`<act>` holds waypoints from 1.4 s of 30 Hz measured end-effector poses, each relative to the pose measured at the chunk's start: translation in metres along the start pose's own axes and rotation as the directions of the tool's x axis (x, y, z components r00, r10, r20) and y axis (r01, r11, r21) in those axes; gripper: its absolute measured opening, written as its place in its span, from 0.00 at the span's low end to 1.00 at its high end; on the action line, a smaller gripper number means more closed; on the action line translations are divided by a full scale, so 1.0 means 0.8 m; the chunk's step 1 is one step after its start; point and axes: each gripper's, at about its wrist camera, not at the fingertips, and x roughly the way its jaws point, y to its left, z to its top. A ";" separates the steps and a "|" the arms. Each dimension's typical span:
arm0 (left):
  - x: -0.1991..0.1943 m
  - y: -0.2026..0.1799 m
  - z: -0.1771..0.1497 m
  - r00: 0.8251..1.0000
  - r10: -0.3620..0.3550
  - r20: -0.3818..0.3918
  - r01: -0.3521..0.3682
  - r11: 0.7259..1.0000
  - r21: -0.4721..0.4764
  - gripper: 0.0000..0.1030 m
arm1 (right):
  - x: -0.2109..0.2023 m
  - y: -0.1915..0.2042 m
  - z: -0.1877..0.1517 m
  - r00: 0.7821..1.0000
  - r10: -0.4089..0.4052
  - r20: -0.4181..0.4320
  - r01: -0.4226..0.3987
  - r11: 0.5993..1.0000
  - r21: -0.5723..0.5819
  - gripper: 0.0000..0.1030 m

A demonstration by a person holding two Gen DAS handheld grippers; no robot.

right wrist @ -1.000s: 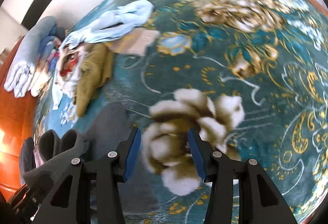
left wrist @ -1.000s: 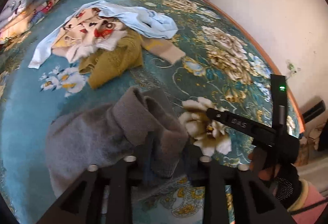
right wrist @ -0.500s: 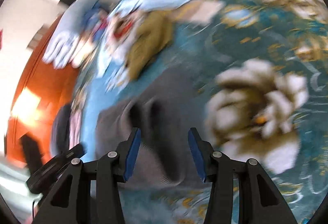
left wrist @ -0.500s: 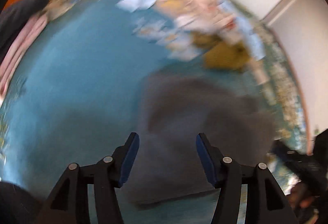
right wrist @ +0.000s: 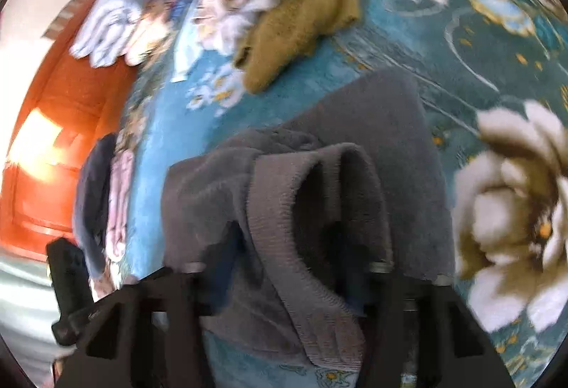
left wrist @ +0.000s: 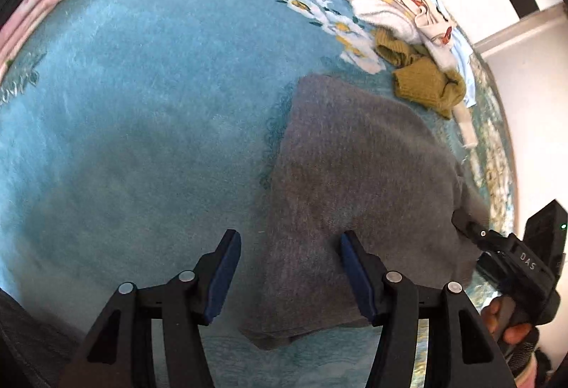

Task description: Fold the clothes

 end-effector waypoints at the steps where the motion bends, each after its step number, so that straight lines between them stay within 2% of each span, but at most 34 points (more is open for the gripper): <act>1: 0.000 -0.002 0.000 1.000 -0.017 0.000 0.017 1.000 0.006 0.60 | -0.006 0.003 0.000 1.000 0.018 0.011 -0.018 1.000 0.004 0.21; 2: -0.001 -0.004 0.001 0.999 -0.034 0.001 0.034 0.999 0.013 0.60 | -0.017 0.010 0.000 0.999 0.041 0.036 -0.041 0.999 -0.010 0.04; 4: -0.002 -0.011 -0.001 0.997 -0.078 -0.005 0.078 0.996 0.037 0.60 | -0.047 0.029 0.003 0.992 0.078 0.102 -0.071 0.995 -0.066 0.04; 6: -0.004 -0.022 -0.005 0.992 -0.128 -0.016 0.129 0.989 0.073 0.60 | -0.077 0.051 0.007 0.983 0.085 0.164 -0.060 0.987 -0.149 0.04; 9: -0.005 -0.037 -0.010 0.992 -0.124 -0.025 0.126 0.983 0.130 0.60 | -0.101 0.058 0.014 0.978 0.057 0.202 -0.020 0.983 -0.181 0.04; 11: 0.002 -0.038 -0.010 0.995 -0.084 -0.045 0.090 0.987 0.132 0.60 | -0.094 0.044 0.015 0.985 0.013 0.174 0.016 0.986 -0.163 0.05; 13: 0.013 -0.031 -0.009 0.996 -0.049 -0.078 0.056 0.993 0.101 0.60 | -0.066 0.025 0.016 0.992 -0.064 0.109 0.079 0.988 -0.132 0.07; 15: 0.018 -0.020 -0.009 0.994 -0.058 -0.098 0.063 0.997 0.053 0.61 | -0.034 0.006 0.008 0.990 -0.135 0.037 0.138 0.986 -0.092 0.10; 18: 0.016 -0.012 -0.007 0.993 -0.074 -0.092 0.076 0.997 0.021 0.61 | -0.035 -0.002 0.001 0.992 -0.112 0.048 0.115 0.992 -0.049 0.14; 20: 0.007 -0.013 -0.007 0.995 -0.078 -0.061 0.079 0.997 0.024 0.61 | -0.046 0.001 0.003 0.991 -0.116 0.061 0.119 0.991 -0.063 0.27; 21: -0.003 -0.013 -0.005 0.996 -0.086 -0.023 0.087 0.996 0.025 0.61 | -0.055 0.005 0.005 0.989 -0.127 0.075 0.133 0.988 -0.080 0.30; 25: -0.036 -0.015 0.007 0.983 -0.144 0.112 0.143 0.990 0.021 0.60 | -0.104 0.028 0.011 0.970 -0.167 0.174 0.194 0.970 -0.150 0.31; 28: -0.046 -0.038 0.005 0.970 -0.200 0.138 0.188 0.978 0.096 0.60 | -0.102 0.055 0.009 0.971 -0.163 0.176 0.203 0.950 -0.237 0.32; 30: -0.043 -0.060 -0.006 0.973 -0.197 0.116 0.175 0.968 0.180 0.60 | -0.082 0.076 -0.004 0.982 -0.148 0.114 0.177 0.931 -0.318 0.32; 32: -0.032 -0.073 -0.018 0.986 -0.148 0.077 0.125 0.962 0.243 0.60 | -0.059 0.090 -0.019 0.990 -0.131 0.049 0.140 0.908 -0.394 0.32; 34: -0.014 -0.074 -0.025 0.996 -0.090 0.018 0.082 0.961 0.265 0.60 | -0.043 0.087 -0.022 0.986 -0.161 0.041 0.163 0.899 -0.407 0.32; 36: 0.009 -0.070 -0.021 0.998 -0.052 -0.047 0.062 0.968 0.243 0.60 | -0.033 0.064 -0.016 0.978 -0.202 0.047 0.206 0.917 -0.341 0.32; 38: 0.024 -0.059 -0.016 0.994 -0.056 -0.093 0.074 0.977 0.199 0.60 | -0.021 0.038 -0.011 0.974 -0.224 0.032 0.224 0.934 -0.280 0.31; 40: 0.027 -0.049 -0.013 0.990 -0.083 -0.111 0.100 0.983 0.152 0.60 | -0.003 0.018 -0.009 0.973 -0.229 -0.011 0.220 0.946 -0.239 0.31; 42: 0.016 -0.040 -0.012 0.985 -0.143 -0.091 0.153 0.982 0.113 0.60 | 0.001 0.022 -0.009 0.971 -0.241 -0.006 0.232 0.942 -0.241 0.31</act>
